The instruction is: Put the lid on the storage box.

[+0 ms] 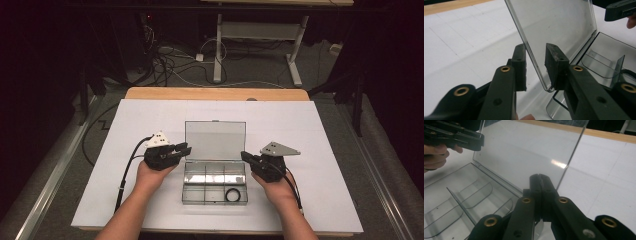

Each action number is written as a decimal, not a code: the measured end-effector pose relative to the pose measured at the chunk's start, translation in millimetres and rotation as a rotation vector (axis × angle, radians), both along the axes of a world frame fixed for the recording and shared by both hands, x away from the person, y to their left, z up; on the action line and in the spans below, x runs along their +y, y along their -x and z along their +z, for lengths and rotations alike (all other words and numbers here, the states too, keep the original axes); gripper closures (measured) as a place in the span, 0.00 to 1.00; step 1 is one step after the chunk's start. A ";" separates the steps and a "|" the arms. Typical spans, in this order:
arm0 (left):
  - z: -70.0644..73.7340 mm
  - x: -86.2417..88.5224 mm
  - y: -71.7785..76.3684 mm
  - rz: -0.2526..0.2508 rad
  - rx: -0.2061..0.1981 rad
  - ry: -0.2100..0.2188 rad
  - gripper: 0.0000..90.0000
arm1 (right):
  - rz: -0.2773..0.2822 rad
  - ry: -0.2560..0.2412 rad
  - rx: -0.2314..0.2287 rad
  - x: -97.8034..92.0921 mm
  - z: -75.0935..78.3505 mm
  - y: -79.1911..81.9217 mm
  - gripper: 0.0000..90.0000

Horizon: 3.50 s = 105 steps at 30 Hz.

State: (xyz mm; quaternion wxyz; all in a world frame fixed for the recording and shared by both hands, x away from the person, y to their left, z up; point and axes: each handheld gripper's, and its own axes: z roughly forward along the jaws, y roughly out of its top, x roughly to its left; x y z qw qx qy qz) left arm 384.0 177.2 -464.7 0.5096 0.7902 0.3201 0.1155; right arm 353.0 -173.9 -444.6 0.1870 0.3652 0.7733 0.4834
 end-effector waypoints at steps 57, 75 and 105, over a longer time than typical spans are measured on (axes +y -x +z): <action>9.3 3.4 45.1 -0.022 -0.107 0.001 0.79 | 0.011 -0.006 -0.016 0.8 -0.1 23.7 1.00; 8.0 6.2 62.0 -0.029 -0.116 -0.011 0.77 | 0.032 -0.007 -0.005 2.4 -0.1 32.0 1.00; -6.8 5.1 97.8 -0.100 0.003 0.020 0.97 | 0.051 0.018 -0.002 1.1 -12.4 53.1 1.00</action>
